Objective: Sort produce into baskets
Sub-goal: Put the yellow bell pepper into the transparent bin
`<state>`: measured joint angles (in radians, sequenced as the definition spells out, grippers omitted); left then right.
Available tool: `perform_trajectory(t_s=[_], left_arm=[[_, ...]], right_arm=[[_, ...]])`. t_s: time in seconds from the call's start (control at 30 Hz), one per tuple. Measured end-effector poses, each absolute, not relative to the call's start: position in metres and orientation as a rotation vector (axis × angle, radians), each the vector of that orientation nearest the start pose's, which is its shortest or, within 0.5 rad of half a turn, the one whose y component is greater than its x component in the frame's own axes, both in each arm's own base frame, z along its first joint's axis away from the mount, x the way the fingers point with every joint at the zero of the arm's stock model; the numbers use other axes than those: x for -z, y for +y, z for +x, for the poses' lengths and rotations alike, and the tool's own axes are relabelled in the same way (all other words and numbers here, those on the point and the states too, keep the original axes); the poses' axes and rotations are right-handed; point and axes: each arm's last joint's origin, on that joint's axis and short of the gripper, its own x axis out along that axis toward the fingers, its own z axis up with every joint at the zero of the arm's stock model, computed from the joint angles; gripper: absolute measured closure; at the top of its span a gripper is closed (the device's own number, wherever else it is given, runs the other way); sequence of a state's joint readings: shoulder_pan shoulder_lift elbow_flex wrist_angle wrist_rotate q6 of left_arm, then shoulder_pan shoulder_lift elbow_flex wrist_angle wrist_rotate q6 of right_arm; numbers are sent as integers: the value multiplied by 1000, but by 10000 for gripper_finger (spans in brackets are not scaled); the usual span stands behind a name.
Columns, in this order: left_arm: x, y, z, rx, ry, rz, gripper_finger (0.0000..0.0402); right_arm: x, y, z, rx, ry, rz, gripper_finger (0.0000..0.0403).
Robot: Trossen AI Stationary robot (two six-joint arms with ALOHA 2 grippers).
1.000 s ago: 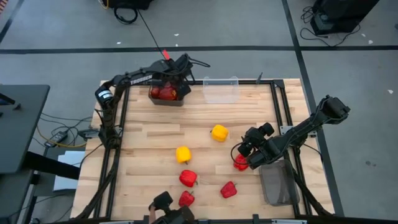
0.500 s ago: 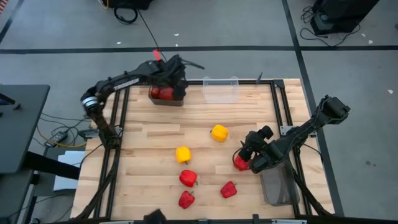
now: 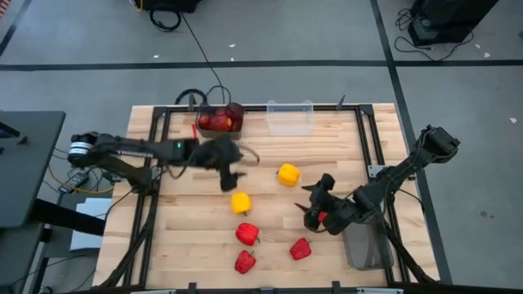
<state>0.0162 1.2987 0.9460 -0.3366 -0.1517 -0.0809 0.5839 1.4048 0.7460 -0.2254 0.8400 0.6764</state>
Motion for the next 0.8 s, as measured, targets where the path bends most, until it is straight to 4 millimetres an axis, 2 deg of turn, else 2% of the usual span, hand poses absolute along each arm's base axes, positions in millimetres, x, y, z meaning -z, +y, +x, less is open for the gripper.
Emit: perform_trajectory(t_s=[0.13, 0.27, 0.4, 0.6, 0.8], left_arm=[[-259, -19, 276, -178, 644, 33, 74], [-250, -34, 278, -156, 588, 53, 74], [-232, -35, 273, -220, 561, 70, 74], [-208, -34, 266, -233, 476, 23, 74], [-204, -31, 264, -231, 435, 43, 74]], right_arm=[[-199, 121, 239, 425, 521, -21, 97], [-199, 100, 247, 543, 509, -26, 107], [-196, 75, 258, 506, 590, 86, 112], [-195, 57, 264, 511, 617, 134, 109], [-193, 39, 267, 499, 667, 185, 109]])
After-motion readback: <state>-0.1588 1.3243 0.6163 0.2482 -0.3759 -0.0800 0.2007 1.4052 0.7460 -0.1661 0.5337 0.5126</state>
